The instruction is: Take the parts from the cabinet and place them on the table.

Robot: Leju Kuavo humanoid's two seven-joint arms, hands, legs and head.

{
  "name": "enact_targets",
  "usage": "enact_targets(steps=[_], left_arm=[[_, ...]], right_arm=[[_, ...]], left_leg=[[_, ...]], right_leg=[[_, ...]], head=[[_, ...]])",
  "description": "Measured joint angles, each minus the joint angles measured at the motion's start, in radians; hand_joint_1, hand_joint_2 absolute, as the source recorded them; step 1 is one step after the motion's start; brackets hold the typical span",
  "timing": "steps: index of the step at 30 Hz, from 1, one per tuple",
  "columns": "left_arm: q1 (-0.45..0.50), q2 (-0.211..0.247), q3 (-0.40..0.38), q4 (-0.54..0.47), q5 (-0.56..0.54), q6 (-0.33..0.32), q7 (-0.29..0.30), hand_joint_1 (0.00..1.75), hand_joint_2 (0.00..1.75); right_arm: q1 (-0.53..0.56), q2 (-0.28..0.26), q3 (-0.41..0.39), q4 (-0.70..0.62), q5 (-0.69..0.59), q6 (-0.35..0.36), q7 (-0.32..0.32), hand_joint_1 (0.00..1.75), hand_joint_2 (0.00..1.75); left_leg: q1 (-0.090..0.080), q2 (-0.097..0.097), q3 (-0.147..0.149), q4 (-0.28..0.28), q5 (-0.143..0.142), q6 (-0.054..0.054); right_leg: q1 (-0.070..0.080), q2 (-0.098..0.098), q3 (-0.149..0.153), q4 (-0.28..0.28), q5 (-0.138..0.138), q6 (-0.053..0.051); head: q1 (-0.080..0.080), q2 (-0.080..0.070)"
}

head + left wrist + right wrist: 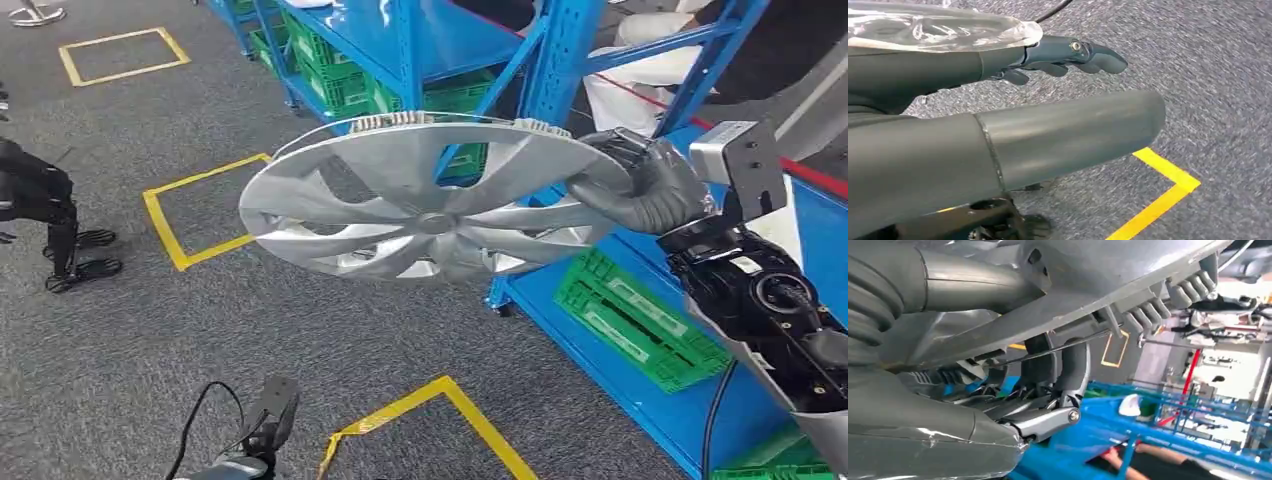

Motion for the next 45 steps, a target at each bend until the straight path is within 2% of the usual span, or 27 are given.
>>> enact_targets(steps=[3,4,6,8,9,11,13,14,18,19,20,21,23,25,26,28,29,30,34,35,36,37,39,40,41,43,45], left_arm=[[0.001,0.001,0.000,0.000,0.000,0.000,0.000,0.00,0.00],[0.002,0.001,0.000,0.000,0.000,0.000,0.000,0.00,0.00],[0.000,0.003,0.000,0.000,0.000,0.000,0.000,0.00,0.00],[0.000,0.002,0.000,0.000,0.000,0.000,0.000,0.00,0.00],[0.001,0.002,0.000,0.000,0.000,0.000,0.000,0.00,0.00],[0.002,0.003,0.000,0.000,0.000,0.000,0.000,0.00,0.00],[0.001,0.003,0.000,0.000,0.000,0.000,0.000,0.00,0.00],[0.001,0.000,0.000,0.000,0.000,0.000,0.000,0.00,0.00],[0.004,0.001,0.000,0.000,0.001,-0.001,0.001,0.00,0.00],[0.005,0.003,0.000,0.000,0.001,-0.001,0.001,0.00,0.00],[0.007,0.002,0.000,0.000,0.002,-0.001,0.001,0.00,0.00],[0.005,0.003,0.000,0.000,0.003,-0.001,0.001,0.00,0.00],[0.004,0.003,-0.001,0.000,0.003,-0.001,0.001,0.00,0.00],[0.005,0.002,-0.001,0.000,0.003,-0.003,0.001,0.00,0.00],[0.006,0.003,-0.001,0.000,0.003,-0.003,0.001,0.00,0.00],[0.006,0.006,-0.001,0.000,0.003,-0.003,0.001,0.00,0.00],[0.005,0.005,-0.001,0.000,0.002,-0.003,0.001,0.00,0.00],[0.002,0.003,-0.002,0.000,0.000,-0.003,0.003,0.00,0.00],[0.004,0.003,-0.002,0.000,0.000,-0.003,0.004,0.00,0.00],[0.005,0.004,-0.002,0.000,0.000,-0.003,0.004,0.00,0.00],[0.005,0.004,-0.002,0.000,0.000,-0.002,0.004,0.00,0.00],[0.003,0.005,-0.002,0.000,0.000,-0.002,0.004,0.00,0.00],[0.004,0.005,-0.002,0.000,0.000,-0.003,0.004,0.00,0.00],[0.004,0.003,-0.002,0.000,0.000,-0.003,0.004,0.00,0.00],[0.004,0.003,-0.002,0.000,0.000,-0.003,0.004,0.00,0.00],[0.004,0.004,-0.002,0.000,0.000,-0.003,0.004,0.00,0.00],[0.004,0.002,-0.002,0.000,0.000,-0.002,0.004,0.00,0.00]], right_arm=[[0.001,0.000,0.000,-0.003,0.000,0.000,0.000,1.75,1.75],[0.001,0.000,-0.003,-0.003,0.001,0.000,0.000,1.75,1.75],[0.001,0.000,-0.005,-0.003,0.003,0.001,0.000,1.75,1.75],[0.005,0.000,-0.008,-0.003,0.003,0.001,0.000,1.75,1.75],[0.010,0.000,-0.007,-0.003,0.003,0.002,0.001,1.75,1.75],[0.015,0.000,-0.008,-0.003,0.005,0.002,0.001,1.75,1.75],[0.011,0.000,-0.008,-0.003,0.006,0.003,0.001,1.75,1.75],[0.011,0.000,-0.010,-0.003,0.006,0.003,0.000,1.75,1.75],[0.010,0.001,-0.010,-0.006,0.006,0.007,0.000,1.75,1.75],[0.010,0.001,-0.011,-0.009,0.006,0.007,0.000,1.75,1.75],[0.010,0.001,-0.011,-0.009,0.006,0.007,0.000,1.75,1.75],[0.008,0.001,-0.012,-0.012,0.006,0.007,0.000,1.75,1.75],[0.008,0.001,-0.012,-0.013,0.006,0.009,-0.002,1.75,1.75],[0.012,0.001,-0.011,-0.013,0.006,0.009,0.000,1.75,1.75],[0.014,0.001,-0.011,-0.013,0.006,0.009,0.000,1.75,1.75],[0.013,0.001,-0.011,-0.014,0.006,0.009,-0.001,1.75,1.75],[0.011,0.001,-0.011,-0.015,0.006,0.009,-0.001,1.75,1.75],[0.011,0.000,-0.013,-0.020,0.006,0.009,-0.001,1.75,1.75],[0.012,0.000,-0.014,-0.026,0.006,0.009,-0.002,1.75,1.75],[0.011,0.000,-0.015,-0.027,0.006,0.009,-0.002,1.75,1.75],[0.012,0.000,-0.015,-0.028,0.006,0.009,-0.001,1.75,1.75],[0.012,0.000,-0.015,-0.028,0.006,0.009,-0.001,1.75,1.75],[0.015,0.000,-0.015,-0.028,0.006,0.009,-0.002,1.75,1.75],[0.020,0.000,-0.015,-0.028,0.006,0.009,-0.002,1.75,1.75],[0.027,0.000,-0.015,-0.028,0.006,0.009,-0.002,1.75,1.75],[0.030,0.000,-0.015,-0.028,0.006,0.008,-0.003,1.75,1.75],[0.028,-0.001,-0.015,-0.028,0.004,0.007,-0.008,1.75,1.75]], left_leg=[[-0.001,-0.027,0.000,-0.001,0.000,0.017],[0.004,-0.033,0.006,-0.006,0.002,0.022],[0.004,-0.047,0.006,-0.007,0.003,0.032],[0.001,-0.066,0.006,-0.006,0.003,0.033],[-0.001,-0.078,0.007,-0.006,0.003,0.033],[-0.001,-0.102,0.007,-0.003,0.003,0.033],[-0.001,-0.125,0.009,0.001,0.002,0.032],[0.003,-0.131,0.007,-0.001,0.003,0.030],[0.010,-0.169,-0.005,-0.009,0.017,0.004],[0.005,-0.164,-0.005,-0.008,0.015,0.001],[0.001,-0.103,-0.013,0.011,0.000,-0.002],[0.002,-0.065,-0.043,0.071,-0.039,-0.006],[0.005,-0.046,-0.126,0.246,-0.116,-0.015],[0.008,-0.043,-0.171,0.329,-0.131,-0.022],[0.011,-0.041,-0.155,0.298,-0.107,-0.024],[0.015,-0.023,-0.059,0.121,-0.027,-0.027],[0.015,0.015,-0.005,0.030,0.003,-0.028],[0.005,0.037,0.006,0.004,-0.006,-0.023],[0.003,-0.012,-0.001,0.002,-0.002,0.010],[0.007,-0.020,0.004,-0.003,0.000,0.016],[0.007,-0.028,0.004,-0.004,0.001,0.020],[0.007,-0.034,0.004,-0.004,0.002,0.026],[0.002,-0.056,0.004,-0.004,0.001,0.029],[0.000,-0.067,0.004,-0.003,0.001,0.029],[-0.001,-0.080,0.004,-0.002,0.001,0.029],[-0.001,-0.106,0.005,0.002,0.001,0.029],[0.002,-0.124,0.003,0.001,0.001,0.028]], right_leg=[[-0.001,-0.022,0.010,-0.005,-0.005,0.016],[-0.006,-0.002,0.009,0.005,-0.017,0.023],[-0.010,0.053,-0.043,0.125,-0.092,0.026],[-0.010,0.066,-0.122,0.295,-0.160,0.029],[-0.009,0.067,-0.148,0.342,-0.165,0.028],[-0.009,0.070,-0.121,0.272,-0.104,0.021],[-0.008,0.099,-0.035,0.079,-0.002,0.008],[-0.010,0.144,-0.010,0.022,0.000,0.001],[-0.001,0.118,-0.001,0.000,0.002,-0.004],[-0.014,0.102,0.011,-0.019,0.012,-0.012],[-0.011,0.092,0.017,-0.029,0.017,-0.015],[-0.010,0.081,0.017,-0.030,0.018,-0.021],[-0.009,0.060,0.016,-0.029,0.017,-0.022],[-0.009,0.037,0.016,-0.029,0.016,-0.022],[-0.009,0.028,0.016,-0.028,0.015,-0.021],[-0.011,0.008,0.017,-0.022,0.008,-0.014],[-0.010,0.002,0.018,-0.016,0.003,-0.007],[0.001,-0.004,0.012,-0.007,-0.004,0.002],[-0.003,-0.034,0.022,-0.011,-0.011,0.020],[-0.010,-0.017,0.021,-0.002,-0.024,0.028],[-0.011,0.024,0.007,0.038,-0.054,0.028],[-0.011,0.048,-0.027,0.112,-0.096,0.028],[-0.010,0.066,-0.113,0.296,-0.169,0.029],[-0.010,0.068,-0.142,0.349,-0.182,0.028],[-0.009,0.068,-0.150,0.352,-0.169,0.024],[-0.009,0.074,-0.092,0.217,-0.076,0.014],[-0.008,0.134,-0.022,0.046,0.004,0.000]], head=[[0.004,0.000],[0.006,0.000],[0.013,0.000],[0.015,0.000],[0.015,0.000],[0.017,0.000],[0.018,0.000],[0.018,0.000],[0.018,0.000],[0.018,0.000],[0.018,0.000],[0.009,0.000],[0.008,0.000],[0.005,0.000],[0.005,0.000],[0.002,0.000],[0.001,0.000],[-0.004,0.000],[0.007,0.000],[0.010,0.000],[0.014,0.000],[0.015,0.000],[0.019,0.000],[0.018,0.000],[0.018,0.000],[0.019,0.000],[0.022,0.000]])
